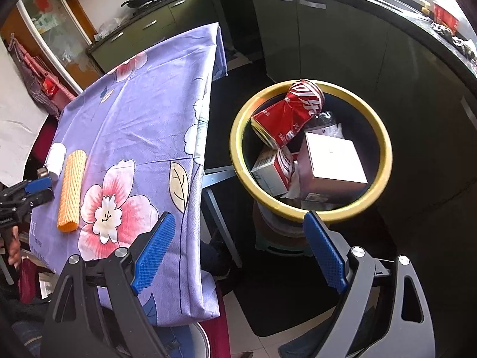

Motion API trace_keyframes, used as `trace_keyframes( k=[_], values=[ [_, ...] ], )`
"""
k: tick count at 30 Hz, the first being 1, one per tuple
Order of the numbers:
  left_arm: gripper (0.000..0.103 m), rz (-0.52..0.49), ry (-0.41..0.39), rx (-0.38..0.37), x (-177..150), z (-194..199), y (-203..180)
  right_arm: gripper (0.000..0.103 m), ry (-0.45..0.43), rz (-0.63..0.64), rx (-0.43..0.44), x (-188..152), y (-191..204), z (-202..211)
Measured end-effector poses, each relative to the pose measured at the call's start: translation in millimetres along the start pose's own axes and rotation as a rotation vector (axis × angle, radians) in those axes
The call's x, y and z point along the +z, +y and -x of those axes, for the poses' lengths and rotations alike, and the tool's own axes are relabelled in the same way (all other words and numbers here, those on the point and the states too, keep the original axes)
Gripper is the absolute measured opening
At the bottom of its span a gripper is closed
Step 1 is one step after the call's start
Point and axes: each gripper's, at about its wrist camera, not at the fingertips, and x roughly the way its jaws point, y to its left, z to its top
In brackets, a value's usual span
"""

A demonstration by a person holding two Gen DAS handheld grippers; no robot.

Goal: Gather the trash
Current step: 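Lower the left gripper onto the orange foam net and close it, then lift the foam net with the left gripper and drop it into the bin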

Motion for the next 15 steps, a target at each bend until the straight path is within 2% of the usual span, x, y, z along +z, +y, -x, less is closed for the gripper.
trace_keyframes(
  k=[3, 6, 9, 12, 15],
  values=[
    [0.07, 0.009, 0.016, 0.008, 1.2, -9.2, -3.5, 0.087, 0.002, 0.012, 0.014, 2.2, 3.5, -4.8],
    [0.07, 0.028, 0.075, 0.036, -0.1, -24.7, -3.6, 0.087, 0.002, 0.02, 0.025, 1.1, 5.9, -5.6],
    [0.071, 0.049, 0.121, 0.089, -4.9, -34.5, 2.2, 0.087, 0.003, 0.022, 0.028, -1.1, 4.9, -5.1],
    [0.077, 0.067, 0.141, 0.122, -8.5, -35.3, 9.8, 0.087, 0.004, 0.016, 0.032, -2.4, 1.3, -6.4],
    [0.077, 0.079, 0.166, 0.108, -11.0, -39.2, 12.8, 0.087, 0.008, 0.011, 0.036, -2.0, -1.6, -10.2]
  ],
)
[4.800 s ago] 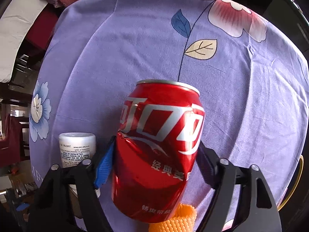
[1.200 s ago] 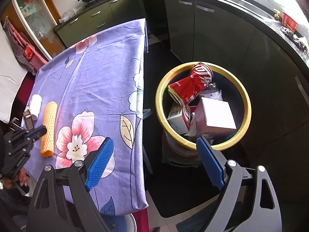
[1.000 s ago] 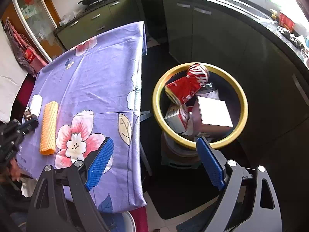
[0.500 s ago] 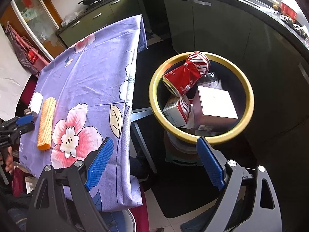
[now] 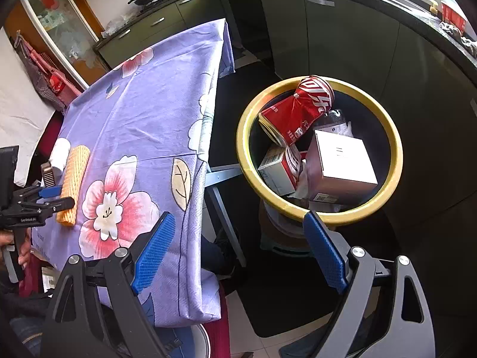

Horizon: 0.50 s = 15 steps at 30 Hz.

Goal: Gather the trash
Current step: 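Lift the foam net with the left gripper and drop it into the bin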

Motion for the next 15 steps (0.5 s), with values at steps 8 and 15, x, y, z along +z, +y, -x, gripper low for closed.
trace_keyframes(
  k=[8, 15],
  values=[
    [0.012, -0.133, -0.083, 0.003, 3.2, 12.7, -19.6, 0.087, -0.012, 0.006, 0.013, -1.8, -0.1, 0.6],
    [0.011, -0.324, -0.179, -0.014, 16.1, 42.1, -67.9, 0.087, -0.062, -0.024, 0.0, -7.6, -11.3, 19.2]
  ],
)
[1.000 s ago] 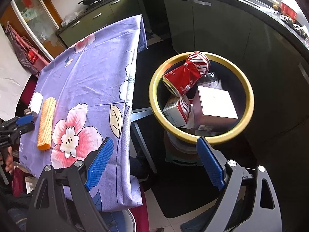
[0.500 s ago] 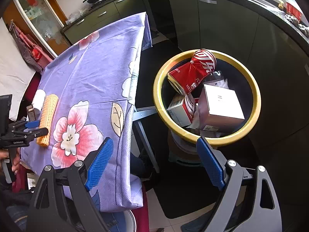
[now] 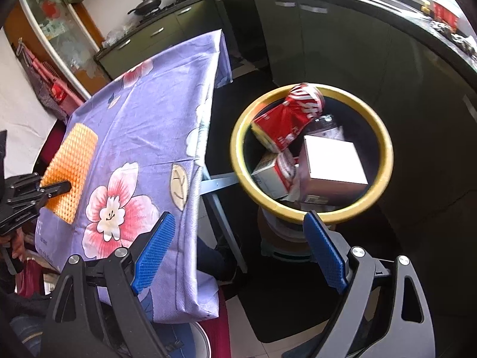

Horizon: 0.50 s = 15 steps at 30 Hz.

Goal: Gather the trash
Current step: 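Lift the foam net with the left gripper and drop it into the bin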

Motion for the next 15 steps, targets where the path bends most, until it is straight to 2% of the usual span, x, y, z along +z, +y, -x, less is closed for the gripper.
trace_keyframes(
  k=[5, 9, 11, 13, 15],
  values=[
    [0.011, -0.16, -0.066, -0.07, 54.8, -2.6, -53.1, 0.087, -0.044, -0.056, -0.053, -5.6, -23.6, 17.4],
    [0.013, -0.246, -0.096, -0.129, 103.0, -30.3, -99.8, 0.087, -0.054, -0.112, -0.077, -11.9, -44.4, 23.9],
    [0.014, -0.285, -0.084, -0.163, 125.0, -52.9, -125.0, 0.087, -0.048, -0.134, -0.085, -16.4, -52.7, 24.5],
    [0.021, -0.328, -0.066, -0.2, 143.3, -74.6, -150.3, 0.087, -0.04, -0.149, -0.09, -20.4, -57.3, 24.9],
    [0.021, -0.373, -0.05, -0.207, 154.6, -94.3, -172.7, 0.087, -0.034, -0.161, -0.096, -24.4, -61.6, 25.8]
  ],
)
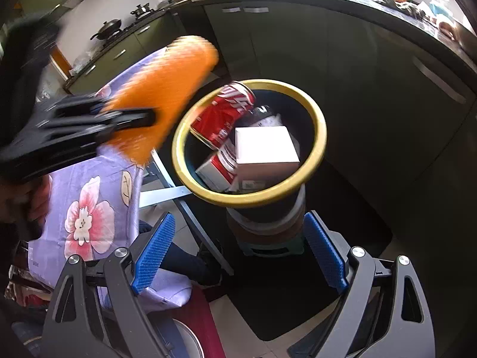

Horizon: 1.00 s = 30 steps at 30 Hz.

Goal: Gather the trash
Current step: 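Lift the foam net with the left gripper and drop it into the bin, then move the right gripper to the brown basket and grasp it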

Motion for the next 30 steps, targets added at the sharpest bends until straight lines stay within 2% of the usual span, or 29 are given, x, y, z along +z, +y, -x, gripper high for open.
trace_keyframes(
  k=[3, 5, 7, 8, 10, 12, 18, 22, 25, 30],
  values=[
    [0.021, -0.057, 0.042, 0.005, 14.1, -38.2, -10.4, 0.087, 0.007, -0.015, -0.01, -4.5, -5.6, 1.8],
    [0.028, -0.076, 0.082, 0.031, 18.3, -59.4, -12.4, 0.087, 0.009, -0.025, -0.017, -6.9, -8.7, 3.0],
    [0.048, -0.077, 0.098, 0.059, 16.7, -67.8, -8.0, 0.087, 0.01, -0.033, -0.021, -9.0, -10.7, 4.4],
    [0.052, -0.072, 0.094, 0.064, 14.0, -66.0, -4.7, 0.087, 0.01, -0.037, -0.025, -9.9, -10.6, 5.1],
    [0.068, -0.068, 0.062, 0.055, 10.9, -54.9, -1.3, 0.087, 0.011, -0.042, -0.029, -10.6, -10.7, 5.7],
    [0.073, -0.069, 0.023, 0.062, 8.7, -39.8, 0.5, 0.087, 0.01, -0.043, -0.03, -10.3, -9.7, 7.2],
    [0.078, 0.01, -0.146, -0.022, -9.3, 54.5, 22.6, 0.087, -0.008, -0.01, -0.025, -6.2, 9.8, 11.1],
    [0.084, 0.1, -0.267, -0.053, -45.4, 127.6, 48.7, 0.087, -0.011, 0.05, -0.014, -0.3, 38.0, 13.4],
    [0.088, 0.173, -0.353, 0.011, -93.5, 186.0, 74.5, 0.087, -0.004, 0.107, 0.003, 5.3, 64.8, 11.2],
    [0.09, 0.326, -0.404, 0.168, -178.5, 256.2, 119.0, 0.087, 0.04, 0.249, 0.062, 16.3, 136.2, -6.4]
  ],
)
